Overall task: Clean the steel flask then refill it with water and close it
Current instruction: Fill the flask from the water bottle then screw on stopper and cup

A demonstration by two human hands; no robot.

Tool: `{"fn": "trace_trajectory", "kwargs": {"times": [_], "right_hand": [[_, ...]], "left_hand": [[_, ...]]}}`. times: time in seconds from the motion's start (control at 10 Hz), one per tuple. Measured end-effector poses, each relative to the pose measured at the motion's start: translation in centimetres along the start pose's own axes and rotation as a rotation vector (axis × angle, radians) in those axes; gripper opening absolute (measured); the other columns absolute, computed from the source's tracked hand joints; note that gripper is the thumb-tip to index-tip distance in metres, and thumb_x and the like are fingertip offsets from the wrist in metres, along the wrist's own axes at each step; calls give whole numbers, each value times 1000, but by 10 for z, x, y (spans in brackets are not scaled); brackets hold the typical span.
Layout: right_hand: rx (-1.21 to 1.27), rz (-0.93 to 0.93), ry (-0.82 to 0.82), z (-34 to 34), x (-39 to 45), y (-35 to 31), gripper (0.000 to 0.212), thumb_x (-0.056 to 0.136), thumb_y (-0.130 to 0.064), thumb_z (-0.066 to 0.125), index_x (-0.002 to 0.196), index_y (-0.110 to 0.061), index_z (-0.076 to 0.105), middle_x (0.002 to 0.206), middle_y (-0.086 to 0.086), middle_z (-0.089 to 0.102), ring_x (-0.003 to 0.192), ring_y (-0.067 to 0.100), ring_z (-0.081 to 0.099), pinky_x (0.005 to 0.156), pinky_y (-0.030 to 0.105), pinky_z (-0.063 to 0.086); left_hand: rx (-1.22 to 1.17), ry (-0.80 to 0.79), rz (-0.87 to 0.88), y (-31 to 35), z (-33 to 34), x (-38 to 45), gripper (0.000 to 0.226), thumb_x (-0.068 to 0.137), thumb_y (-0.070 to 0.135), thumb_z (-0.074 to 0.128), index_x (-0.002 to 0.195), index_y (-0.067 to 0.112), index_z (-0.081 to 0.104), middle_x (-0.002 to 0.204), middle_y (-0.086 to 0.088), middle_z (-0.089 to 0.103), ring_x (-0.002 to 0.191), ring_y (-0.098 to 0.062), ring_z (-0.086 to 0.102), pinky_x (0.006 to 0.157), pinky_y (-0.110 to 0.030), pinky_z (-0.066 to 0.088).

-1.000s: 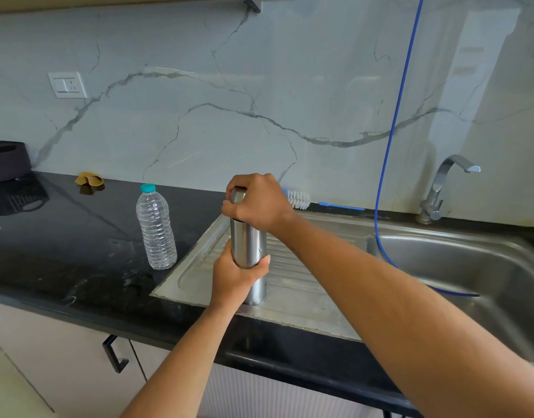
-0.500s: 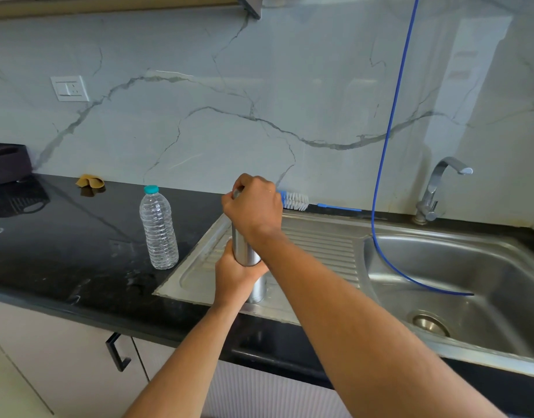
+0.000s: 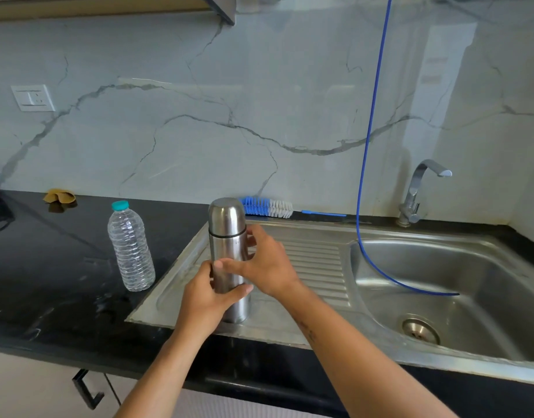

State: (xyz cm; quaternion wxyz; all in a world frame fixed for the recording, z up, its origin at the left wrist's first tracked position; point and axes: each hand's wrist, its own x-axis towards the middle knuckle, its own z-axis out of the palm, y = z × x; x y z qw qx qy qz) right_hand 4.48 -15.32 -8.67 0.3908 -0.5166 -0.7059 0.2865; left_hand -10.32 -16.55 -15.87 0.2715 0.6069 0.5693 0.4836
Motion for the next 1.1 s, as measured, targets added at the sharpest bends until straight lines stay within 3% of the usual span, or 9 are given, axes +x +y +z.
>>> {"fn": "trace_trajectory", "kwargs": {"times": [0.3,0.5,0.6,0.8,0.9,1.0,1.1], "right_hand": [[29,-20,115,-22,33,17,70,73,-42,91,131,-20,58,116,-9,65,105,12,65,86,24,52],[-19,12,192,-55,71,45,61,75,-37,90,125,-19,60,107,-8,65,97,10,63,69,11,42],[-53,36,215,-67,85,65,57,77,-37,88,124,-18,60,106,-5,67,98,13,64,68,14,43],[-33,45,211,-74,91,83,62,80,-42,85,131,-20,57,116,-5,68,104,12,64,87,28,52],[-16,28,194,-71,89,85,68,82,-46,82,138,-22,53,123,-6,65,108,13,63,89,29,50],[78,13,169,-73,82,92,66,90,-63,65,144,-28,50,131,-9,62,111,10,63,94,32,53],[124,6,198,-81,84,99,61,96,-72,43,142,-33,54,133,-11,63,117,9,62,102,43,52]], "left_hand": [[4,-21,57,19,25,40,57,67,39,92,113,27,61,98,14,70,91,2,64,69,-16,46],[-41,-76,33,27,73,95,58,65,35,95,112,21,63,96,13,70,88,-3,66,68,-16,49],[-61,-120,19,29,96,107,61,65,36,95,115,19,63,100,12,70,90,-1,66,70,-15,49],[-64,-156,37,30,111,117,59,69,34,93,117,21,61,99,16,67,89,7,62,69,-12,45],[-52,-181,32,29,110,114,60,72,34,92,120,23,59,102,17,66,92,6,61,71,-13,45],[19,-271,43,25,99,117,52,81,27,84,124,25,55,111,16,64,103,-2,63,78,-17,48],[98,-359,77,22,88,121,50,86,29,75,131,27,53,123,15,63,118,-4,59,98,-29,49]]}}
